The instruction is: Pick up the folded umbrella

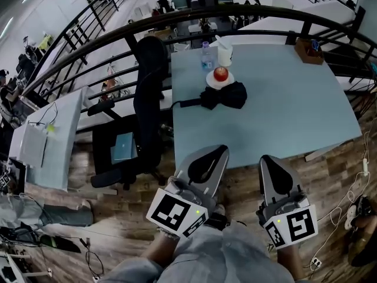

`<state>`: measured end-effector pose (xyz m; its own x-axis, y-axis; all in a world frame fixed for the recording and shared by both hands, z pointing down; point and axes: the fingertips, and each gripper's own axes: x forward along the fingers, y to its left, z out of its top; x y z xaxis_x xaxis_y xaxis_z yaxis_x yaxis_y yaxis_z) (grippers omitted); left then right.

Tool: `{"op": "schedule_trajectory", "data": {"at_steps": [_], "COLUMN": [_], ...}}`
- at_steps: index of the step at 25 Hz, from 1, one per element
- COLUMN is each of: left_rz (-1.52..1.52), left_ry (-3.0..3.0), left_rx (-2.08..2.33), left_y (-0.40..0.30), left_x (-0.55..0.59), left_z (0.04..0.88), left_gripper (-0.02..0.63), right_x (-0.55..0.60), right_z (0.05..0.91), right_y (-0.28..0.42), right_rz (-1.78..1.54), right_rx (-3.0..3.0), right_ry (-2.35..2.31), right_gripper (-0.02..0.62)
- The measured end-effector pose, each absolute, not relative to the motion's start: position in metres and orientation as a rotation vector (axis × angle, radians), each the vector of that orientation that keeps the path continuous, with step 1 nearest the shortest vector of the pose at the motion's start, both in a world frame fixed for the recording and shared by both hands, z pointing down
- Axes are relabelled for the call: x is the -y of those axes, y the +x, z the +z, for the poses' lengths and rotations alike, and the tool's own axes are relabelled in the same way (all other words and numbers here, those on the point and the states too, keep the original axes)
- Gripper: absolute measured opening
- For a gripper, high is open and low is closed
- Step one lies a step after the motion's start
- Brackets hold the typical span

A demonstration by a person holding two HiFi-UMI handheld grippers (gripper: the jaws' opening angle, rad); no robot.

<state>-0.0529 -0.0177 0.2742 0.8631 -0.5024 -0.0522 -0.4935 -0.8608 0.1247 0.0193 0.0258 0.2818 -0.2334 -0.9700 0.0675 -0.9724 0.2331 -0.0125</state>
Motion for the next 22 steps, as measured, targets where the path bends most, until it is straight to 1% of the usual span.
{"op": "schedule_trajectory", "data": {"at_steps": [11, 22], "left_rz": [-0.116, -0.088], "left_ry": [2.920, 2.901], "left_rx": [0.806, 0.872], "left_y": [-0.047, -0.051], "left_x": [0.036, 0.045], "left_z": [0.280, 0.284], "left_gripper": [0.005, 0.005], "right_x": [-0.015, 0.001], "right_z": [0.286, 0.290], "right_y": [0.034, 0.033], "right_rz": [0.083, 0.107], "right_rx": [2.412, 2.461], "right_ry": [1.939, 1.882], "right_gripper": [0.000, 0.000]}}
